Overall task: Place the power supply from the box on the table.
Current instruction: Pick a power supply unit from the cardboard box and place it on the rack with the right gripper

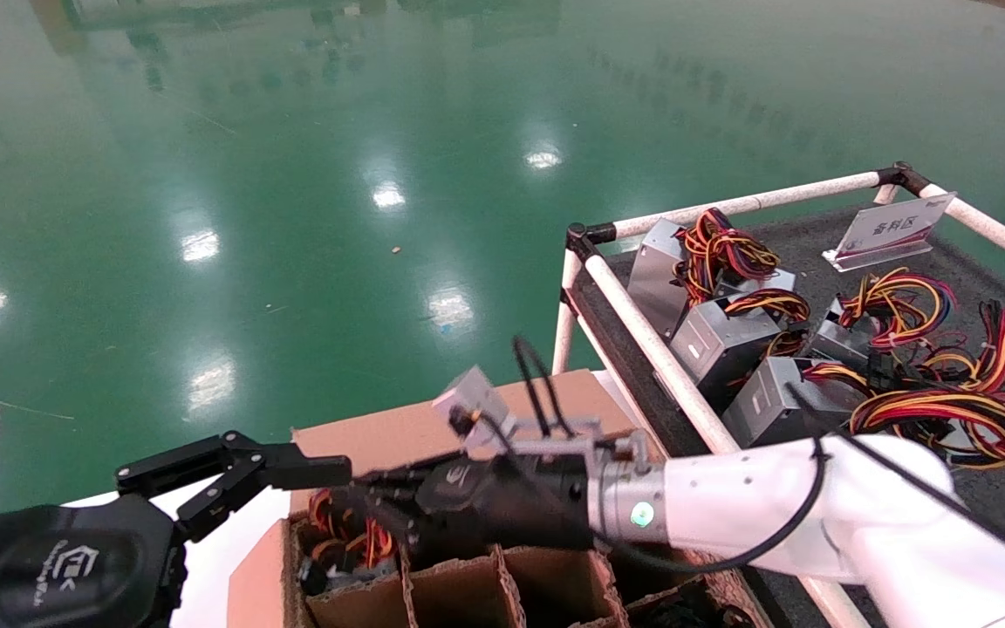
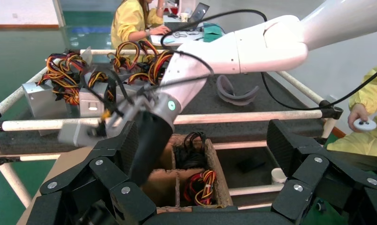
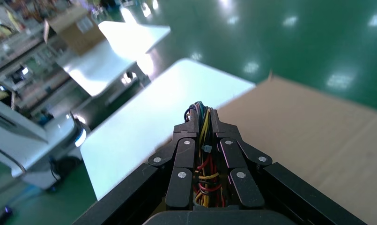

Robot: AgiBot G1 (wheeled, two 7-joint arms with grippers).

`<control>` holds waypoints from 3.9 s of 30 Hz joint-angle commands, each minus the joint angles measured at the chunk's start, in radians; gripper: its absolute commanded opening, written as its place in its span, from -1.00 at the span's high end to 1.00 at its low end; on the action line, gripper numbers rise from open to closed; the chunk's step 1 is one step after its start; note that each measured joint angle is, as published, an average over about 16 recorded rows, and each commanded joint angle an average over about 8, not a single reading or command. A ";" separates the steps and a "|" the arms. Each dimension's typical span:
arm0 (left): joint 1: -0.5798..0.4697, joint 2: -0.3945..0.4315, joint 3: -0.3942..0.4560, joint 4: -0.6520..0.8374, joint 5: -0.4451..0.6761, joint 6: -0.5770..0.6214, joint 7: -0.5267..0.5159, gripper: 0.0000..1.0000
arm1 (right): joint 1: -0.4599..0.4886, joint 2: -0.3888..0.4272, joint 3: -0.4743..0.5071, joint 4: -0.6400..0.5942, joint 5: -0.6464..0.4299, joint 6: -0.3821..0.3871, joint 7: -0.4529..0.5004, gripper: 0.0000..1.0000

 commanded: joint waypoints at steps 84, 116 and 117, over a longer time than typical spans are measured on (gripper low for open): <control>0.000 0.000 0.001 0.000 -0.001 0.000 0.000 -1.00 | 0.369 0.264 0.336 -0.525 0.178 0.541 -0.212 1.00; 0.000 -0.001 0.001 0.000 -0.001 -0.001 0.001 -1.00 | 0.304 0.178 0.315 -0.545 0.148 0.607 -0.209 -0.91; 0.000 -0.001 0.001 0.000 -0.001 -0.001 0.001 -1.00 | 0.303 0.177 0.314 -0.545 0.148 0.609 -0.209 -1.00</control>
